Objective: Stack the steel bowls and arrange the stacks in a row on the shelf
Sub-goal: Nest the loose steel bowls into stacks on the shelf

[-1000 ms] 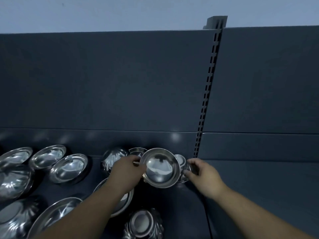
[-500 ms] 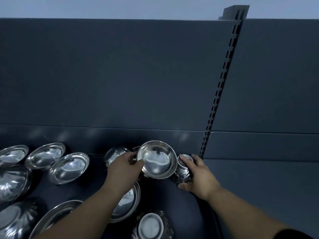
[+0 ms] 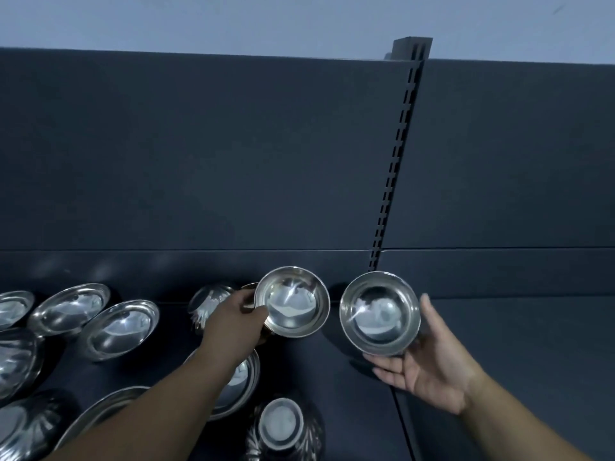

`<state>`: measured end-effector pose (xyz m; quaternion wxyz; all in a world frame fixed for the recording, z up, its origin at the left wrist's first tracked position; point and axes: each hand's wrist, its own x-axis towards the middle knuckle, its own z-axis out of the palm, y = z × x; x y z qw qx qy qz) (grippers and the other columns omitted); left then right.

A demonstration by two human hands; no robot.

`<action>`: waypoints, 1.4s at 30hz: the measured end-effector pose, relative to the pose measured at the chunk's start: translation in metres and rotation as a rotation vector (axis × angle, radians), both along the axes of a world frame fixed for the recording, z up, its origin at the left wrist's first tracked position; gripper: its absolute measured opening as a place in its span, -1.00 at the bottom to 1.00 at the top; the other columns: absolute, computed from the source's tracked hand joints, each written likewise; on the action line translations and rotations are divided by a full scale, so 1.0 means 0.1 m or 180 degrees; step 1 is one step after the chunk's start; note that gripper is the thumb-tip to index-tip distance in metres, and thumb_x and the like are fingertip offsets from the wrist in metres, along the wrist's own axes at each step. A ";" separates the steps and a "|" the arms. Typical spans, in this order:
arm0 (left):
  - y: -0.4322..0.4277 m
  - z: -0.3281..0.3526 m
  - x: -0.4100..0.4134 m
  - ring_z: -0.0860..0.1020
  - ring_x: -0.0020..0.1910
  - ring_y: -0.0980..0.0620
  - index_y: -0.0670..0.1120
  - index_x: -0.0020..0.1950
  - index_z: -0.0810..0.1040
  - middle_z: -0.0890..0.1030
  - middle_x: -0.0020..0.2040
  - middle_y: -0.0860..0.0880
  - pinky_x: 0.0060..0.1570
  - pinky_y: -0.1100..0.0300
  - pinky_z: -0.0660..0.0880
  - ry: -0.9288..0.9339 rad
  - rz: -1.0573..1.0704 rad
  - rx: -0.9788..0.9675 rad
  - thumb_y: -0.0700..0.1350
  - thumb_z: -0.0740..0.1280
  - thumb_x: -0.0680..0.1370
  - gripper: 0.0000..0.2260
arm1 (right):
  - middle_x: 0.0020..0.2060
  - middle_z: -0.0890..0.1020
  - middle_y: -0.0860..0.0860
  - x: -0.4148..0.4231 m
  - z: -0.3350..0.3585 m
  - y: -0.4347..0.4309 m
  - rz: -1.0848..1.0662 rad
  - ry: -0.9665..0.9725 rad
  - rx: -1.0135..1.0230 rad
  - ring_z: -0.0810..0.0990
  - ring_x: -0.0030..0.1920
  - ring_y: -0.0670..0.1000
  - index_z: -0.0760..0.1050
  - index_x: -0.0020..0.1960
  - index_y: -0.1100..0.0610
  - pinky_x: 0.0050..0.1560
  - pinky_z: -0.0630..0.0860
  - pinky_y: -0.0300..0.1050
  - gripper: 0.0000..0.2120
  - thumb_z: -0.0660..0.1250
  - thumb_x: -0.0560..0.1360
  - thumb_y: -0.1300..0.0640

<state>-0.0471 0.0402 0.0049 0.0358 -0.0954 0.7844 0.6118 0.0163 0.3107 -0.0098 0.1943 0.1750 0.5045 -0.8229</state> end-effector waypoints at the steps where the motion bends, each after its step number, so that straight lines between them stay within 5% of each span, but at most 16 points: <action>1: 0.02 -0.01 0.00 0.66 -0.16 -0.07 0.03 0.11 0.57 0.65 -0.12 -0.05 -0.21 0.11 0.62 -0.0032 -0.0020 -0.0004 -0.20 0.34 0.50 -0.77 | 0.15 0.62 0.24 0.01 0.01 0.01 0.0033 0.0019 -0.0063 0.66 0.01 0.16 0.56 0.25 0.12 0.10 0.52 0.08 -0.20 0.29 0.29 -0.47; 3: 0.07 -0.03 0.01 0.65 -0.15 -0.07 0.02 0.10 0.56 0.65 -0.12 -0.07 -0.22 0.12 0.61 -0.0097 -0.0072 -0.0018 -0.21 0.34 0.50 -0.78 | 0.13 0.64 0.22 0.01 0.04 -0.02 0.0059 0.0095 0.0113 0.68 -0.02 0.14 0.54 0.27 0.12 -0.06 0.60 -0.02 -0.22 0.42 0.24 -0.39; 7: 0.19 -0.21 0.00 0.67 -0.13 -0.07 -0.02 0.07 0.61 0.67 -0.07 -0.03 -0.13 -0.03 0.65 -0.0265 -0.0257 -0.0227 -0.14 0.41 0.41 -0.77 | -0.05 0.72 0.18 -0.05 0.16 -0.08 -0.0109 0.0228 0.1073 0.70 -0.09 0.15 0.50 0.20 0.07 -0.13 0.59 -0.04 -0.54 0.21 0.51 -0.24; 13: 0.37 -0.51 -0.06 0.68 -0.16 -0.04 0.02 0.10 0.61 0.69 -0.10 -0.03 -0.14 -0.06 0.65 -0.0555 -0.0487 -0.0189 -0.09 0.40 0.40 -0.73 | -0.23 0.73 0.17 -0.15 0.12 -0.18 -0.0231 0.0273 0.1916 0.73 -0.20 0.18 0.48 0.02 0.06 -0.15 0.65 0.02 -0.57 0.18 0.52 -0.30; 18: 0.40 -0.69 -0.23 0.67 -0.10 -0.09 -0.01 0.15 0.60 0.69 -0.08 -0.08 -0.04 -0.07 0.63 -0.0450 -0.0679 -0.0537 0.02 0.29 0.30 -0.57 | -0.24 0.71 0.20 -0.28 0.01 -0.27 -0.0321 0.0163 0.2002 0.72 -0.29 0.16 0.47 0.13 0.20 -0.33 0.61 -0.06 -0.53 0.28 0.52 -0.21; 21: 0.42 -0.46 -0.15 0.61 0.06 -0.12 -0.09 0.23 0.55 0.65 0.08 -0.12 0.14 0.08 0.54 -0.0247 -0.0949 -0.1245 -0.01 0.24 0.41 -0.58 | -0.23 0.69 0.21 -0.31 -0.03 -0.32 -0.0313 0.0161 0.2126 0.72 -0.31 0.16 0.47 0.11 0.21 -0.30 0.64 -0.03 -0.62 0.36 0.51 -0.08; 24: 0.38 -0.28 -0.07 0.53 0.20 -0.07 -0.11 0.26 0.52 0.59 0.21 -0.09 0.09 0.27 0.37 0.0018 -0.1084 -0.1760 -0.11 0.24 0.56 -0.71 | -0.26 0.69 0.22 -0.33 -0.04 -0.37 -0.0296 0.0173 0.2298 0.71 -0.33 0.15 0.47 0.02 0.22 -0.31 0.63 -0.04 -0.69 0.39 0.50 -0.02; 30: -0.05 -0.22 0.19 0.47 0.31 0.07 -0.05 0.38 0.45 0.53 0.32 0.01 0.27 0.34 0.27 0.0774 -0.1097 -0.2183 -0.12 0.30 0.55 -0.62 | -0.38 0.66 0.17 -0.38 -0.07 -0.53 -0.0441 0.0197 0.2397 0.69 -0.37 0.14 0.46 -0.10 0.20 -0.30 0.64 0.00 -0.74 0.42 0.47 0.02; 35: -0.44 -0.34 0.40 0.41 0.34 0.08 0.00 0.41 0.40 0.44 0.38 0.03 0.32 0.29 0.26 0.0950 -0.1135 -0.2529 0.07 0.33 0.48 -0.50 | -0.33 0.66 0.16 -0.30 -0.07 -0.65 -0.0645 0.0233 0.2325 0.67 -0.40 0.14 0.43 -0.04 0.20 -0.24 0.66 0.10 -0.73 0.43 0.48 0.04; 42: -0.72 -0.51 0.61 0.36 0.38 0.13 0.07 0.42 0.38 0.43 0.39 0.11 0.32 0.31 0.25 0.0953 -0.1302 -0.2807 0.21 0.38 0.44 -0.41 | -0.25 0.62 -0.04 0.03 -0.02 -0.86 -0.0835 0.0947 0.3451 0.62 -0.26 0.01 0.48 -0.14 0.04 -0.14 0.60 -0.04 -0.79 0.44 0.43 -0.05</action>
